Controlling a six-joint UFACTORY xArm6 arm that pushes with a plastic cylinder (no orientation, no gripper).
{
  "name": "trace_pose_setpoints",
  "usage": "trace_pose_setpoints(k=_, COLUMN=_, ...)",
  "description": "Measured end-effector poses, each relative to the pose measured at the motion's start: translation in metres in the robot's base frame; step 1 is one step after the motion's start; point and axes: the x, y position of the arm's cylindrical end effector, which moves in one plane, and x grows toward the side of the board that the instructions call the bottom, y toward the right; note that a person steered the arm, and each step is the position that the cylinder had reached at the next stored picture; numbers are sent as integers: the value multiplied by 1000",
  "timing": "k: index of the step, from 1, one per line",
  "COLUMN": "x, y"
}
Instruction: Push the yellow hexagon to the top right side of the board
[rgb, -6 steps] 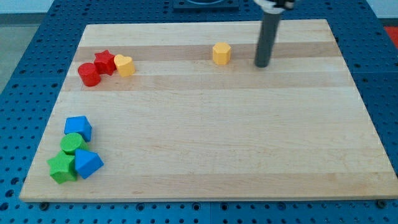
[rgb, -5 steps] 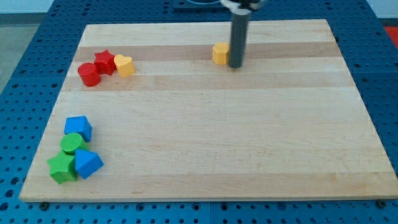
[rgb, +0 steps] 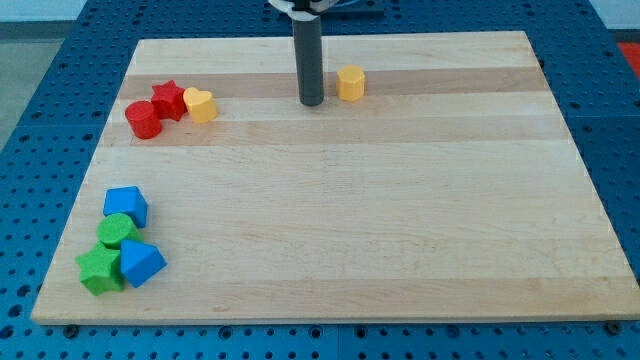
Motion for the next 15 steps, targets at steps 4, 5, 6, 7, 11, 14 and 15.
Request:
trace_pose_setpoints(k=4, x=-29, y=58)
trace_pose_setpoints(k=5, x=-14, y=2)
trace_pose_setpoints(k=6, x=-42, y=-13)
trace_pose_setpoints(k=7, x=-75, y=-11)
trace_pose_setpoints(k=11, x=-78, y=71)
trace_pose_setpoints(k=14, x=-62, y=204)
trace_pose_setpoints(k=15, x=-68, y=233)
